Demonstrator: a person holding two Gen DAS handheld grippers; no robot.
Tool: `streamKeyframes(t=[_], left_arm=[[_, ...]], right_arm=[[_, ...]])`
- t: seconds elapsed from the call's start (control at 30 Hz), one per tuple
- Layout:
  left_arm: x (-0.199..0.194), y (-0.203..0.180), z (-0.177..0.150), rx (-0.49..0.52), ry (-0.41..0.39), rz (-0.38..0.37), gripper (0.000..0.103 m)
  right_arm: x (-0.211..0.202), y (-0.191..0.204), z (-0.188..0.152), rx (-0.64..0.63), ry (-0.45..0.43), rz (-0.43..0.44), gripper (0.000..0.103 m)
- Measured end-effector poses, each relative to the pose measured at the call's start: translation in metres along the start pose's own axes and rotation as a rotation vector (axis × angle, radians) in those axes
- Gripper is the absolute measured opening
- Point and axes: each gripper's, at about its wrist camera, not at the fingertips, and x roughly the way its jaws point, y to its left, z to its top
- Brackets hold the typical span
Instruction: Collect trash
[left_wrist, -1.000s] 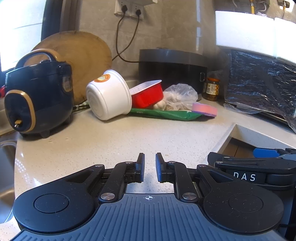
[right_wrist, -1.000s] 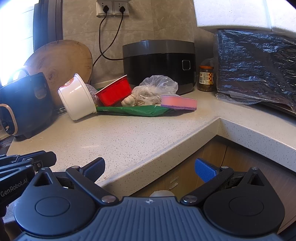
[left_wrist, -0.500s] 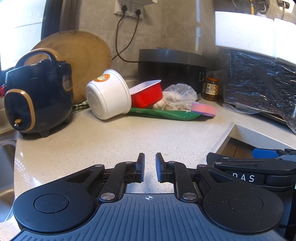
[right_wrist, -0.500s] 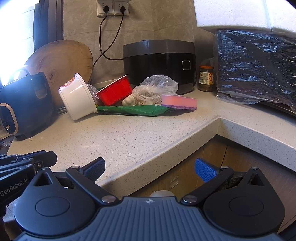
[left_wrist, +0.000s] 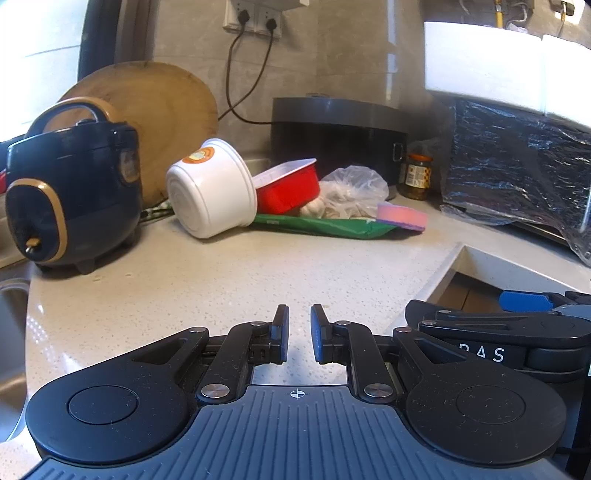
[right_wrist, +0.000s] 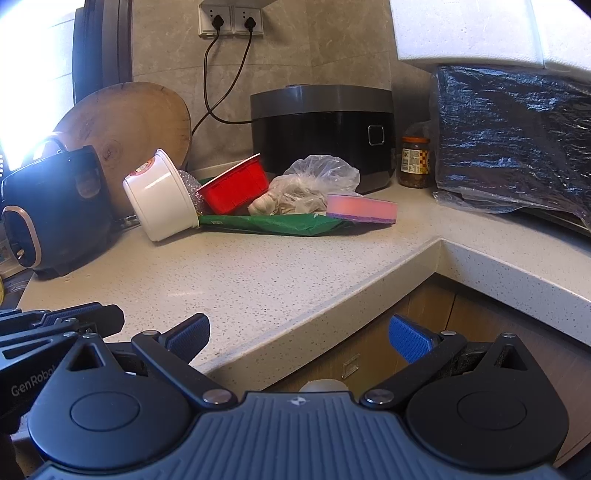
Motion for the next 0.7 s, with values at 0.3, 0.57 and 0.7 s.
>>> streamKeyframes(t=[0.3, 0.57, 0.7], left_arm=[[-0.0002, 0.0005, -0.0001, -0.001, 0.001, -0.001, 0.017], [0.0015, 0.0028, 0.0021, -0.009, 0.014, 0.001, 0.017], [0.0023, 0.0028, 0.0034, -0.009, 0.017, 0.003, 0.017]], right_arm=[[0.0003, -0.0016, 0.0001, 0.002, -0.007, 0.001, 0.103], [0.0006, -0.0019, -0.0014, 0.0, -0.01, 0.011, 0.103], [0.0024, -0.0009, -0.0021, -0.004, -0.008, 0.019, 0.103]])
